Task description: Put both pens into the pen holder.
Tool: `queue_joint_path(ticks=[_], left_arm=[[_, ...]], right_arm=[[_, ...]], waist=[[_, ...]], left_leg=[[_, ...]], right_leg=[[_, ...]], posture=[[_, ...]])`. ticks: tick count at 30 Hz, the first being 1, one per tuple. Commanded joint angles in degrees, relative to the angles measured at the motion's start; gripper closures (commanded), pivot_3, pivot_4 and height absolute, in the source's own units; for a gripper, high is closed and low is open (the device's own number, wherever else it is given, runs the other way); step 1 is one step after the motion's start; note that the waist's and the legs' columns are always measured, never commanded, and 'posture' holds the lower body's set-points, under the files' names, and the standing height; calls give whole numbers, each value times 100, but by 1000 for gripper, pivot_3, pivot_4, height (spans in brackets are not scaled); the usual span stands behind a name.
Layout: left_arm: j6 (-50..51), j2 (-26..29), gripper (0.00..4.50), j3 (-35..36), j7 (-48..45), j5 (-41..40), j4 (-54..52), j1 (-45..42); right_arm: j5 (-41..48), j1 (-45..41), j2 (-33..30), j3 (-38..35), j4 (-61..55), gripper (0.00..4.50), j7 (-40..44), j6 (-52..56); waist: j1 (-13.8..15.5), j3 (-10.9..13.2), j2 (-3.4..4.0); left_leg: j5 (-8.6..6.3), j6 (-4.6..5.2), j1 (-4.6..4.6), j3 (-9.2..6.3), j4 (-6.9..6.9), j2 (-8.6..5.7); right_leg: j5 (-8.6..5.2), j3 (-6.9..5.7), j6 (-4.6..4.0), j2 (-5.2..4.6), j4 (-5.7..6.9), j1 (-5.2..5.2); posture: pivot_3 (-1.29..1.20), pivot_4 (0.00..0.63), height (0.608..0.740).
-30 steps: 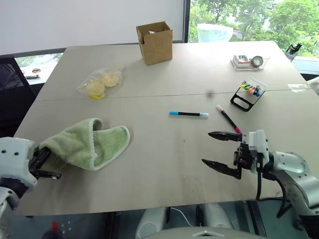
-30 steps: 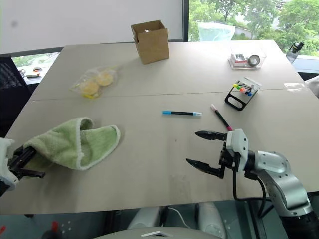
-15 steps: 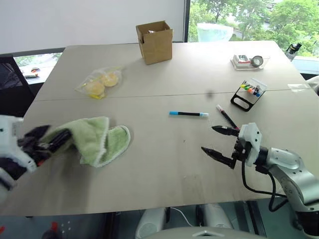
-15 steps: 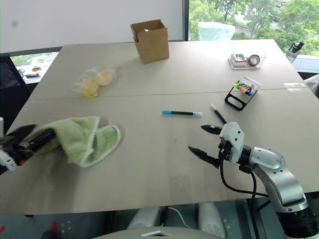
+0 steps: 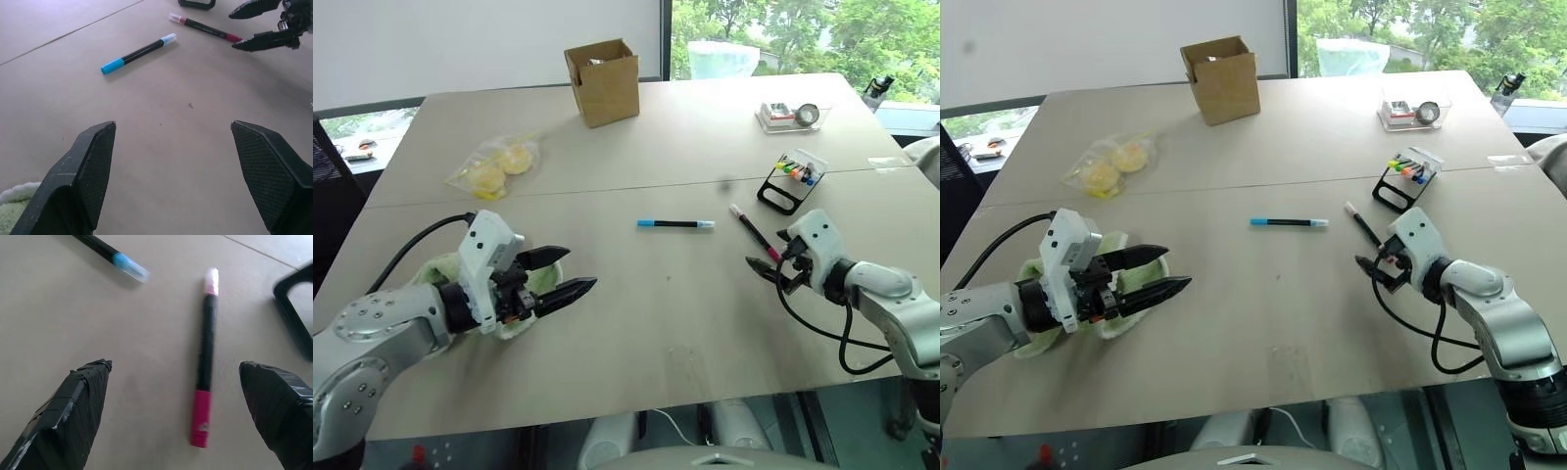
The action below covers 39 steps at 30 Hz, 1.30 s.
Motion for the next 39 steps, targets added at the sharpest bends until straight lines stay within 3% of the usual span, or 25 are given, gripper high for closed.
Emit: queue_joint_path(ticks=[1,7,8,10,15,18,23,29,36,39], left_arm=[[-301,7,654,-251,-31,-16,-282,-329],[-360,-152,654,-707,445,-95,-478,-985],[-368,-169,602,-767,512,-75,-519,-1034],[-378,-209,583,-834,633,-60,-582,-1064],[-412,-345,583,-934,877,-111,-618,-1050],[-394,-590,583,-990,1118,-240,-531,-1087],[-323,-1084,583,-1212,1492,-521,-233,-1217],[-174,-1691,583,-1441,2154,-1135,183,-1466],[-208,-1807,583,-1658,2348,-1099,341,-1660],[-245,-1682,583,-1706,2202,-966,269,-1704]], right_arm=[[14,-335,64,-145,326,0,-54,248],[-32,-738,115,103,885,0,109,474],[-67,-780,121,159,966,249,105,510],[-127,-808,111,265,1042,824,110,563],[-176,-807,66,371,1000,3312,159,616],[-215,-761,-27,417,873,4472,204,575],[26,-606,-8,146,380,4472,211,731],[1121,-340,376,-610,-647,4472,598,598],[1273,-595,432,-692,-879,4472,157,978],[1483,-1075,498,-1096,-411,4472,-289,1830]], waist=[[13,1,-1],[-11,2,0],[-24,1,0],[-42,1,-1],[-12,-1,-4],[-5,-3,-7],[20,-4,-7],[-21,-2,-7],[-2,-2,-7],[-3,-2,-7]], left_leg=[[0,0,-2,-3,2,0],[0,0,-1,-3,4,0],[0,0,-2,-2,4,0],[0,0,-2,2,3,0],[0,0,0,0,11,1],[0,1,6,0,16,0],[1,1,3,-6,18,-2],[1,1,-20,-10,18,-1],[1,1,-17,-12,23,-2],[1,0,-17,-9,24,-3]], right_leg=[[0,-4,0,0,1,0],[1,-5,0,1,5,2],[1,-4,0,1,4,0],[1,3,0,3,4,-2],[1,-1,1,3,6,3],[4,-1,5,3,9,11],[5,-7,6,2,7,11],[5,-8,6,2,4,-7],[6,-11,7,5,10,-5],[6,-10,7,5,10,-5]], posture=[[0,150,740],[0,150,740],[0,150,740],[0,150,740],[0,150,740],[0,150,740],[0,150,740],[0,150,740],[0,150,740],[0,150,740]])
